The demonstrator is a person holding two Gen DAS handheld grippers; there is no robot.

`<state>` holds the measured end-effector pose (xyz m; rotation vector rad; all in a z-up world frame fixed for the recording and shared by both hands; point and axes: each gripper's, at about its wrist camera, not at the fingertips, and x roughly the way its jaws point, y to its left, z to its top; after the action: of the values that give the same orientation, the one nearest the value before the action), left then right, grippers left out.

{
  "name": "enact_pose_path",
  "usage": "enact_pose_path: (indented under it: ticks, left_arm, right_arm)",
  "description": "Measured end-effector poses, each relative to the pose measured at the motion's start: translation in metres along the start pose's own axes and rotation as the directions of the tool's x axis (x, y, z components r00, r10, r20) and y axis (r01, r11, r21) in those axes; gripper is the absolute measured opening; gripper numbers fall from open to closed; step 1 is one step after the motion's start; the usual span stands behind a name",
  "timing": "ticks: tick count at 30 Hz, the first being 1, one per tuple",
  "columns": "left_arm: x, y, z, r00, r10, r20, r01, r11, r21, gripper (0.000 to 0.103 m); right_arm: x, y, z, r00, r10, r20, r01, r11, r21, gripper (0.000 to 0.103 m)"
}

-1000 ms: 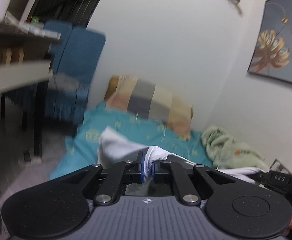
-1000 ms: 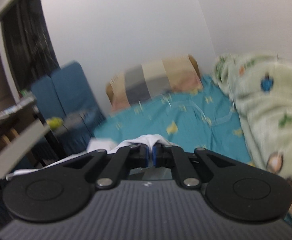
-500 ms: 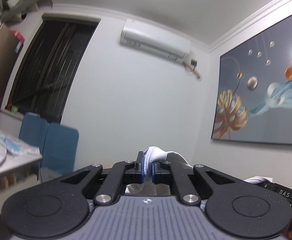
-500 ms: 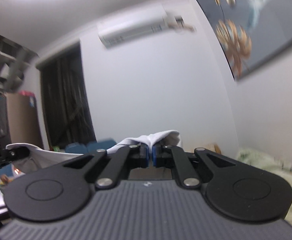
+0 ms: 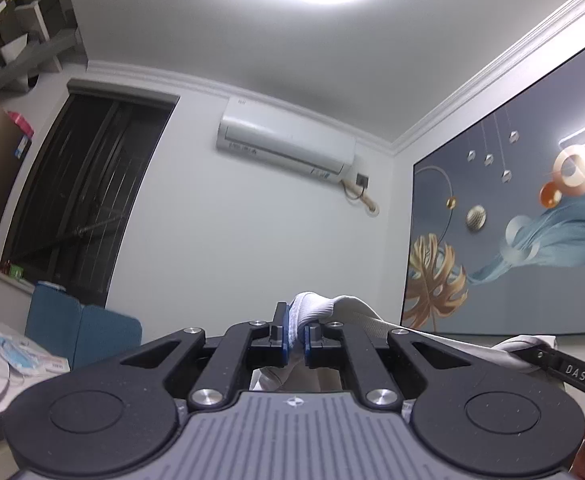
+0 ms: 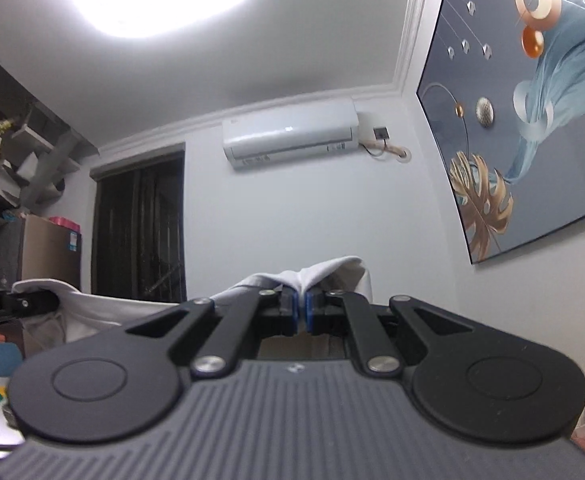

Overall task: Fold clothes
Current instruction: 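Lift the white garment high with both grippers and shake it out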

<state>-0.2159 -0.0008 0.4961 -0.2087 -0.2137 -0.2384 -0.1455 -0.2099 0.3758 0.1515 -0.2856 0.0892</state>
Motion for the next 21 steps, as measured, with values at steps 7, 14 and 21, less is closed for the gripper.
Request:
enact_pose_path:
  ticks: [7,14,21]
  left_arm:
    - [0.098,0.049,-0.118,0.981,0.054,-0.187,-0.060,0.998,-0.025,0.008]
    - [0.241,0.140,-0.280,0.926,0.108,-0.361,-0.133,0.990,-0.045,0.008]
    - [0.400,0.223,-0.485,0.825,0.151,-0.545,-0.193,0.981,-0.019,0.008]
  right_arm:
    - [0.073,-0.031,-0.110,0.980,-0.019,-0.197,0.031,0.998,0.058,0.007]
    - [0.188,-0.066,-0.248,0.924,-0.045,-0.380,0.080,0.994,0.078,0.007]
    - [0.321,-0.118,-0.434,0.815,-0.071,-0.576,0.163,0.981,0.110,0.007]
